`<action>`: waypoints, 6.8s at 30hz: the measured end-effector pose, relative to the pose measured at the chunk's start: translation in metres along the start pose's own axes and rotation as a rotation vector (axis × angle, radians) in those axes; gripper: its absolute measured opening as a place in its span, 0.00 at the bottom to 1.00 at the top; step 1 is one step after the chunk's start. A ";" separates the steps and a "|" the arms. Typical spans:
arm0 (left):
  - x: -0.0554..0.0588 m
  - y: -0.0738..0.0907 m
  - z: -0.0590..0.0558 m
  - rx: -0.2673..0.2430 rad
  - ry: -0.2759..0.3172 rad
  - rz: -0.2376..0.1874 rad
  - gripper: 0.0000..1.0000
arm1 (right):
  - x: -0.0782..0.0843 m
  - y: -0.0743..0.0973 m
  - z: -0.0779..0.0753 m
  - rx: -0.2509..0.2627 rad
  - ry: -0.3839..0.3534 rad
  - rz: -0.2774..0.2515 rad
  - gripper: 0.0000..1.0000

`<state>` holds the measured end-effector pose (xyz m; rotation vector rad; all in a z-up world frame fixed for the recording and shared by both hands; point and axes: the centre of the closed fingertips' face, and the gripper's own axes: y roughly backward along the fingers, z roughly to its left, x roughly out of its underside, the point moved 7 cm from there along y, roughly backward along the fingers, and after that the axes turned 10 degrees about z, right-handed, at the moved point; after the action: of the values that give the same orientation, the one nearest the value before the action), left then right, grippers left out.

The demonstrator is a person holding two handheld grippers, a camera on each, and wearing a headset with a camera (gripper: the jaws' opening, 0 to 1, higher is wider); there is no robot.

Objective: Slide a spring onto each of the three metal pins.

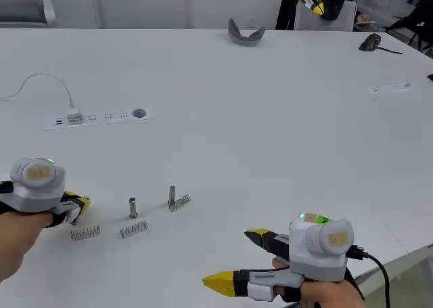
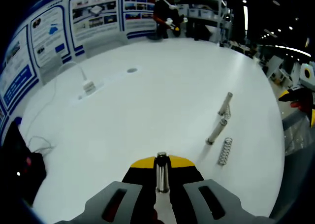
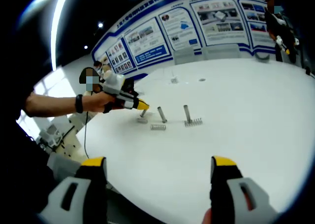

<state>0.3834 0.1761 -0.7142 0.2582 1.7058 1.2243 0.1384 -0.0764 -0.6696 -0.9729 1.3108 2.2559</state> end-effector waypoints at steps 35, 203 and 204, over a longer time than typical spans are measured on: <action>0.010 0.021 0.000 -0.013 0.028 -0.035 0.08 | 0.002 -0.001 0.001 -0.009 -0.005 -0.001 0.88; 0.101 0.114 -0.047 0.051 0.130 -0.145 0.76 | -0.003 -0.039 0.011 -0.103 0.139 0.138 0.84; 0.100 0.113 -0.047 0.053 0.124 -0.144 0.76 | -0.003 -0.039 0.011 -0.104 0.139 0.139 0.84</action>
<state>0.2569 0.2653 -0.6799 0.0911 1.8324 1.1097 0.1593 -0.0467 -0.6878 -1.1251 1.3690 2.4195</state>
